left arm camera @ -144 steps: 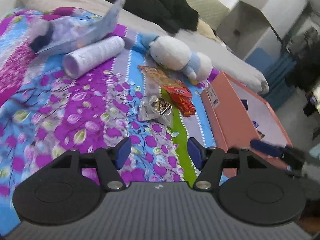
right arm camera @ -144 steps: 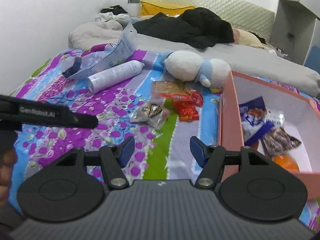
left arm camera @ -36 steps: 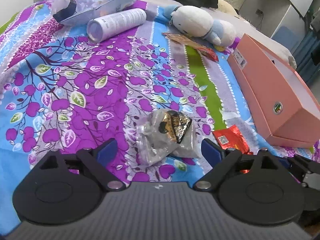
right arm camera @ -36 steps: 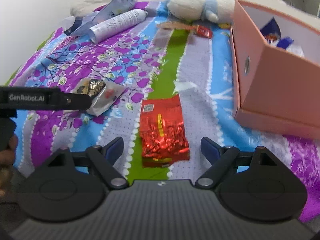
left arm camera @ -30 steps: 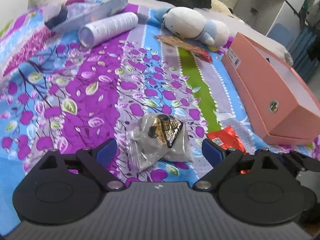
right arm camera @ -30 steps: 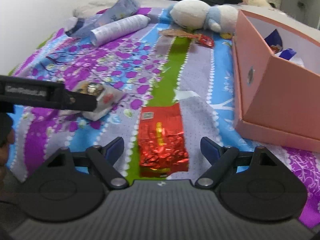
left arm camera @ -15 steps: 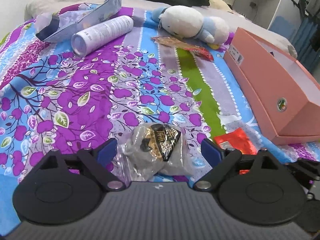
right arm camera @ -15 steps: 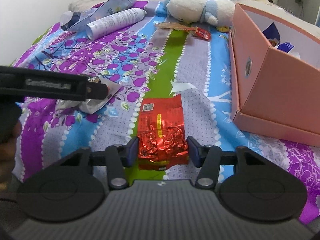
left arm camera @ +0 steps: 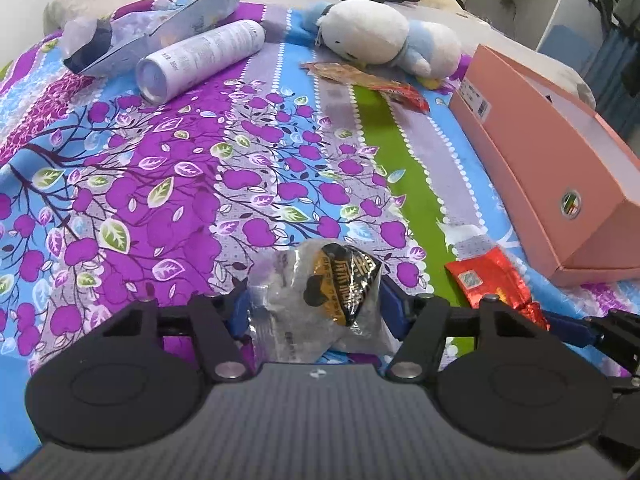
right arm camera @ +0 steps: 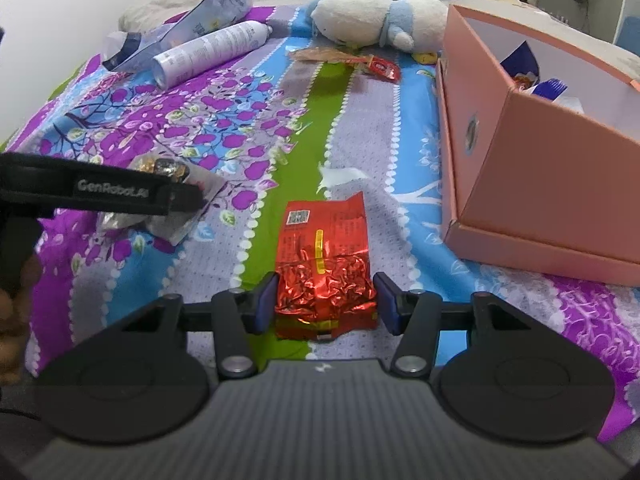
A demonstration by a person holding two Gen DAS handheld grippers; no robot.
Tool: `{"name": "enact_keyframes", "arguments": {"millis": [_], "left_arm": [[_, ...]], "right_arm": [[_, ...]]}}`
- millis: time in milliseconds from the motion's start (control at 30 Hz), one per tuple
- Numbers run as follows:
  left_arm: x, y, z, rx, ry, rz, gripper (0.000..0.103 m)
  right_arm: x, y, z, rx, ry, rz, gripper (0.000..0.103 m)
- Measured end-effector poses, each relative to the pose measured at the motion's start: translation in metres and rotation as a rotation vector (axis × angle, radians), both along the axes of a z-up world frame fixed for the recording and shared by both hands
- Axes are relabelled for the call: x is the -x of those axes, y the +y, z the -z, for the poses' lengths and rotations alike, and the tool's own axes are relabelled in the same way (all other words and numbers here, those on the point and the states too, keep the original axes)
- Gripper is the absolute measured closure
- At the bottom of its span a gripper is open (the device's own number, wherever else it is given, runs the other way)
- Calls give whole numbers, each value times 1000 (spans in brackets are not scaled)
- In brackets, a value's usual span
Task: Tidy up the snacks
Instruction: 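Lift the clear bag with the left gripper while the right lifts the red foil packet, then carry the clear bag and red foil packet over the pink box with both tools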
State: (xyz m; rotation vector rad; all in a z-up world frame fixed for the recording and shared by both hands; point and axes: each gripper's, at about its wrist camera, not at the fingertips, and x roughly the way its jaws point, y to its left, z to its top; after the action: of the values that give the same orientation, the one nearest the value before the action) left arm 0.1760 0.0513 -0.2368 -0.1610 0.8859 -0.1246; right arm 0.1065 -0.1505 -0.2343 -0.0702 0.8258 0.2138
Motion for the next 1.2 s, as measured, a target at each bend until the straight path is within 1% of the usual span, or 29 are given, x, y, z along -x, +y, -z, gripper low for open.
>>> {"name": "enact_keyframes", "arguments": {"millis": [233,333,467,533,600,667,800,967,1033,1200], "left_arm": [[9,8,-16,60,7,-25,36],[19,5,-28,72,-5,-22,36],[30,3,-45,110,-13,-26,36],[34,2,-55,115,-19,-16,36],[38,0,-65,118,-28,-6,36],[41,0,-74,131,-33,-5,36],[51,-1,-92,151,-53,16,36],[56,2,-108,172,-69,50,36],[57,3,-113,172,-73,54,36],[60,-3,-127,173,-91,78,36]], "right_arm": [[2,-8,-21,-27,-26,35,49],[5,-9,-34,-39,-43,41,49],[13,-11,-53,-62,-76,45,49],[17,-11,-61,-64,-90,52,49],[23,-9,-70,-32,-130,46,49],[29,-11,-79,-37,-162,38,49],[35,-15,-97,-32,-184,53,49],[44,-17,-116,-66,-199,76,49],[47,-16,-122,-70,-214,81,49],[51,-20,-130,-90,-212,114,49]]}}
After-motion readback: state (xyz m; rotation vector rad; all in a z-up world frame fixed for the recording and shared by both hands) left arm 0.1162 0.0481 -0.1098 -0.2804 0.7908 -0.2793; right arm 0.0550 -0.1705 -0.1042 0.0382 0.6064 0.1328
